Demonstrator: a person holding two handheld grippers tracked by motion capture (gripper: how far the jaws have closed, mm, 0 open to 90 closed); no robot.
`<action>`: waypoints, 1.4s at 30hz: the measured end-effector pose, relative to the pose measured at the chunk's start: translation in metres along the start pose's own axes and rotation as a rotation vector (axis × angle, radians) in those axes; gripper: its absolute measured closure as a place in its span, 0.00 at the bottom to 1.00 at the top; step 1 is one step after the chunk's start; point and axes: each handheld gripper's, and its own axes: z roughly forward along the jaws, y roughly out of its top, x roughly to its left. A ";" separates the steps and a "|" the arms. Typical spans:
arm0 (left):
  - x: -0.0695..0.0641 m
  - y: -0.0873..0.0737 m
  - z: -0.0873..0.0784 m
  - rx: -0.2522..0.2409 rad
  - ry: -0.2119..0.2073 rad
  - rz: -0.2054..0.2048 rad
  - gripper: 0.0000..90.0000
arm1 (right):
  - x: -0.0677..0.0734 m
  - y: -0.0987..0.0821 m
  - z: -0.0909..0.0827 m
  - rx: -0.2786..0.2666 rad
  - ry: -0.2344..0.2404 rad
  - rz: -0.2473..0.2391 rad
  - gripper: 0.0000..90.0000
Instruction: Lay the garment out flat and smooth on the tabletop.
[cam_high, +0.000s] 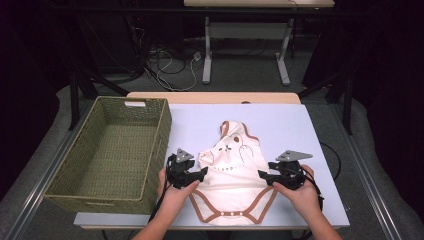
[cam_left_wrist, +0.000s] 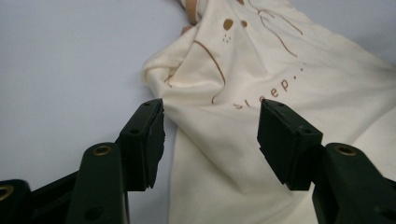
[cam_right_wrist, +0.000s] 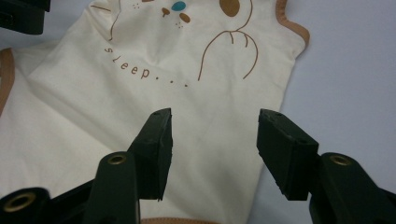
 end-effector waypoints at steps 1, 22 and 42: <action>0.000 0.002 0.001 -0.007 -0.003 -0.012 0.46 | 0.000 0.002 0.002 -0.005 0.008 -0.002 0.48; 0.006 0.033 0.010 -0.040 0.025 -0.067 0.29 | -0.016 0.052 0.010 0.001 -0.051 0.019 0.25; 0.015 0.054 0.030 -0.076 0.001 -0.118 0.18 | -0.031 0.076 0.043 0.046 -0.092 0.004 0.44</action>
